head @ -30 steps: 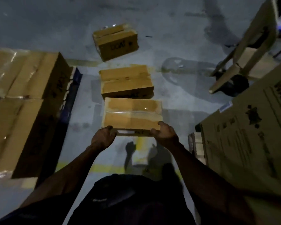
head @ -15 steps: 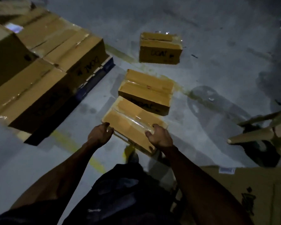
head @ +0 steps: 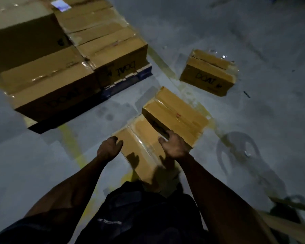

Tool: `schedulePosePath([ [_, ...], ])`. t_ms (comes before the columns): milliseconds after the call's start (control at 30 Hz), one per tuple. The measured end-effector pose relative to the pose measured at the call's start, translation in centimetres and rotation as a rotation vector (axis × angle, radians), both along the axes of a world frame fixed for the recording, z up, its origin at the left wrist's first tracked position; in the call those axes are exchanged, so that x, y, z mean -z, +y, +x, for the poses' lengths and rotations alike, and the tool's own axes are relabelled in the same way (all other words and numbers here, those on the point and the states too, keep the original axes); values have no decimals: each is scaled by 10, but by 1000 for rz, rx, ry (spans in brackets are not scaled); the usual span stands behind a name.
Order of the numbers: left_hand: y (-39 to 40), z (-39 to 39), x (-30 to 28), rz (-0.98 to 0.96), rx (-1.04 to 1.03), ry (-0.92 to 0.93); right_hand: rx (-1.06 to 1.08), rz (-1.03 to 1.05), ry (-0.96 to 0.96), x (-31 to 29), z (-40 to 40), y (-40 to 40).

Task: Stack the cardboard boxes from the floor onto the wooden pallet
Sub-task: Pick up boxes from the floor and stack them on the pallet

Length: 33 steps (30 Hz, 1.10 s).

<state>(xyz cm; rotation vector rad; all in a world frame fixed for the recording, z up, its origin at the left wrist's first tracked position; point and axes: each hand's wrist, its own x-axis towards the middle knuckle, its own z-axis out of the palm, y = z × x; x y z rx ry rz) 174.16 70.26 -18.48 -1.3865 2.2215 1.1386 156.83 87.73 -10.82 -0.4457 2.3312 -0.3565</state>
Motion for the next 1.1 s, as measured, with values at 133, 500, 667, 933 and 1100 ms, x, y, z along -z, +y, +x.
schedulePosePath([
  [133, 7, -21, 7, 68, -400, 113, -101, -84, -17, 4, -52, -19],
  [500, 89, -80, 44, 337, -1453, 301, -192, -190, -373, 78, -189, -32],
  [667, 121, -100, 66, 340, -1548, 274, -294, -115, -430, 122, -207, -36],
  [933, 121, -104, 188, 251, -1502, 196, -340, -22, -453, 269, -204, -57],
  [1100, 120, -93, 273, 220, -1460, 78, -338, 21, -421, 362, -195, -56],
])
